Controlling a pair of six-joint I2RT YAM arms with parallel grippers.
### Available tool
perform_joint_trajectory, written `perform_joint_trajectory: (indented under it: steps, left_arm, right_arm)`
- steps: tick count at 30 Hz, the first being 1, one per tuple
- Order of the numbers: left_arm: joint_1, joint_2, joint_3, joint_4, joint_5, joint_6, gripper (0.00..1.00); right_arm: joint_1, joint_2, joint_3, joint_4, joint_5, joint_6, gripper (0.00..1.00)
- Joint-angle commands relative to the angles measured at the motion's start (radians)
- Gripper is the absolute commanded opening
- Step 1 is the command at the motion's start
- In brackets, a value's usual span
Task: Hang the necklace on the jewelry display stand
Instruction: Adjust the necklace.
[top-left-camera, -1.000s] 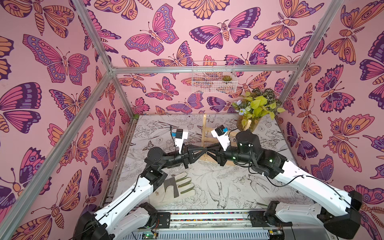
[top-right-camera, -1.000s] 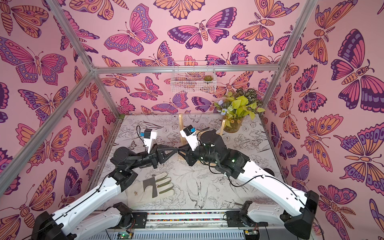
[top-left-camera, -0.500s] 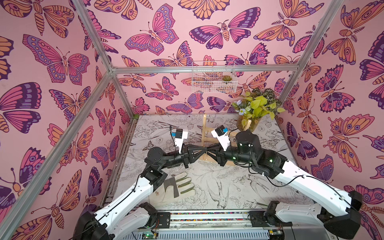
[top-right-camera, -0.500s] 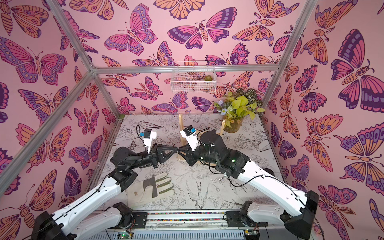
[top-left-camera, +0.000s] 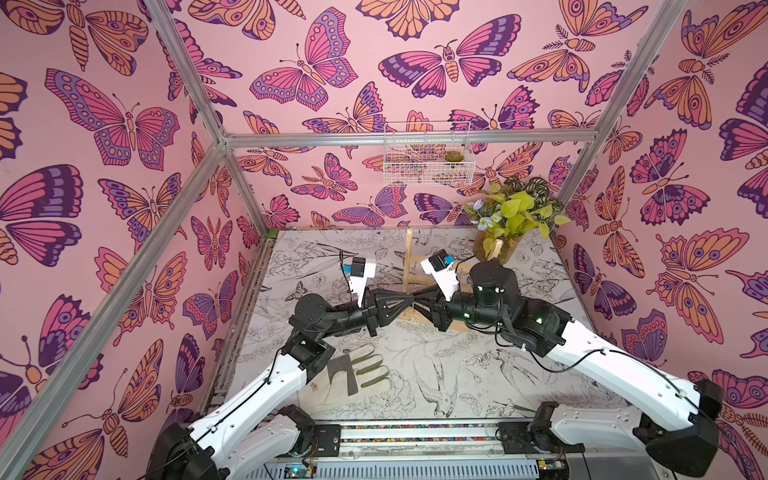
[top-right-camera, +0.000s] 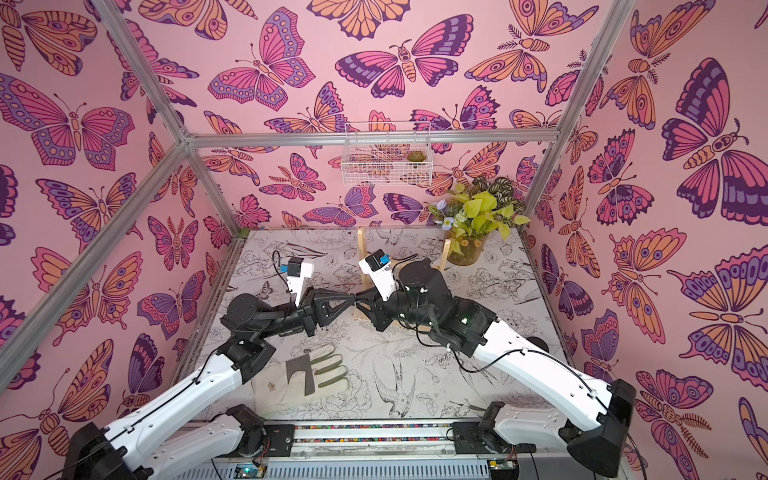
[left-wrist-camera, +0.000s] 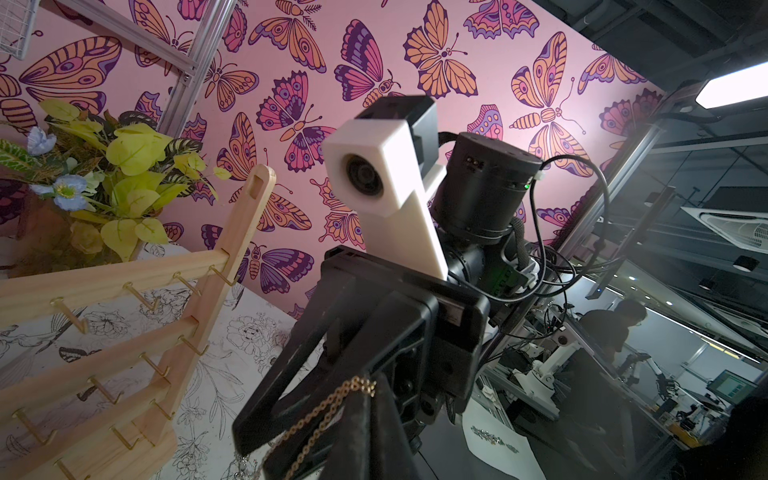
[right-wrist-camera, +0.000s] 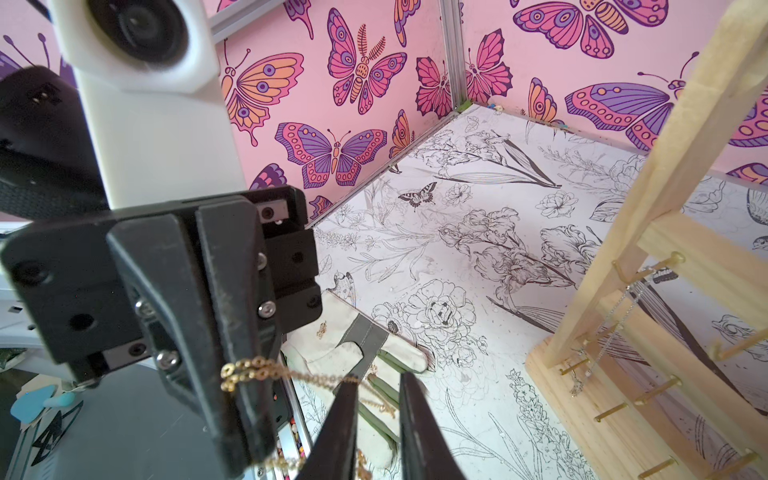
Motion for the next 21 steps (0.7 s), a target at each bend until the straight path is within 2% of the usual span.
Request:
perform_joint_trajectory:
  steps: [1,21]
  left_arm:
    - [0.004,0.0,0.012,0.014,0.002,0.002,0.0]
    - [0.004,0.005,0.013,0.035,-0.011,-0.017,0.0]
  right_arm:
    - [-0.006,0.007,-0.005,0.043,-0.007,0.017,0.22]
    - [-0.006,0.005,-0.089,0.201,-0.054,0.069,0.28]
